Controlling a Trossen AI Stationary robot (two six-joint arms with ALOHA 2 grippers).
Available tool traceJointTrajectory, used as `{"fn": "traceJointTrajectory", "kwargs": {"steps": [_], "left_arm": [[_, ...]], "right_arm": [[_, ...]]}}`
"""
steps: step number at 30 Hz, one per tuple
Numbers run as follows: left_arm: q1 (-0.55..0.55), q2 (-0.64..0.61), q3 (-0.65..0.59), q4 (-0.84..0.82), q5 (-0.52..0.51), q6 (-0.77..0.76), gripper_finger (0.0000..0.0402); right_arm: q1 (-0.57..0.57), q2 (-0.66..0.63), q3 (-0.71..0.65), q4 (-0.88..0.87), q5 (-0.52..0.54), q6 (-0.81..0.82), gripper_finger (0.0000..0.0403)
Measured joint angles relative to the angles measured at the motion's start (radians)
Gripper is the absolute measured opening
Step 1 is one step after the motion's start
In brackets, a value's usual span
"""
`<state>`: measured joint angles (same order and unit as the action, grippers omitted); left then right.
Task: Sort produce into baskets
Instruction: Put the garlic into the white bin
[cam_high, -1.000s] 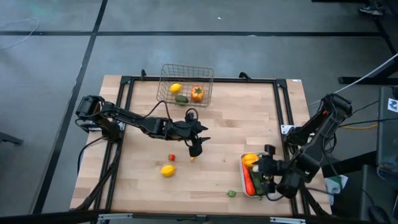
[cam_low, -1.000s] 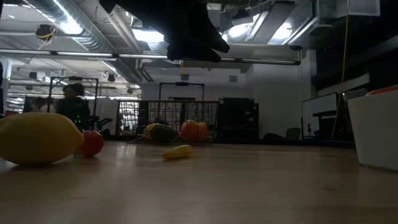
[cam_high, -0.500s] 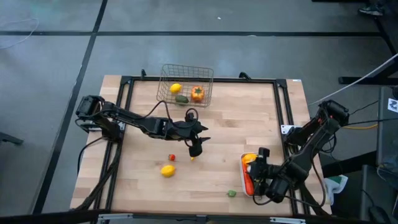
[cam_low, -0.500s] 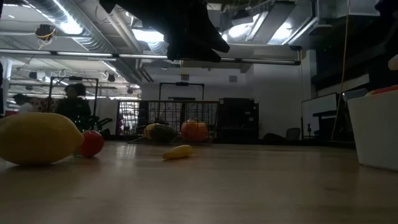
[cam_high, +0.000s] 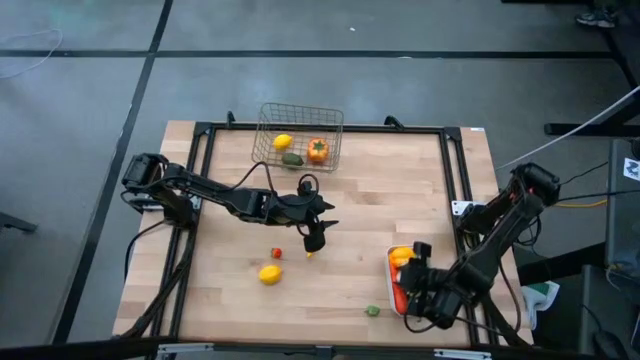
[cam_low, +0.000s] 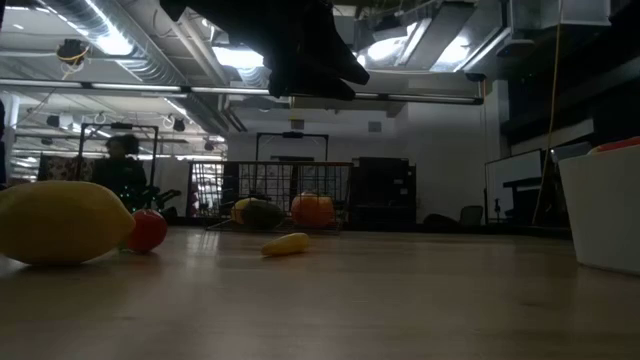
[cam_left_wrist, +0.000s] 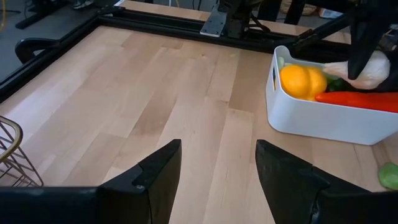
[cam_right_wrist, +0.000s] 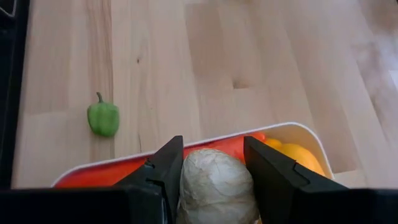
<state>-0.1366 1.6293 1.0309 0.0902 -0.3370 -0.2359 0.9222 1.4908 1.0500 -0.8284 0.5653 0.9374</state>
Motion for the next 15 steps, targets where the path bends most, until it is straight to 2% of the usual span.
{"fn": "traceJointTrajectory", "kwargs": {"steps": [15], "left_arm": [[0.0, 0.0, 0.0, 0.0, 0.0, 0.0, 0.0202]], "right_arm": [[0.0, 0.039, 0.0, -0.002, -0.044, -0.001, 0.0149]]}}
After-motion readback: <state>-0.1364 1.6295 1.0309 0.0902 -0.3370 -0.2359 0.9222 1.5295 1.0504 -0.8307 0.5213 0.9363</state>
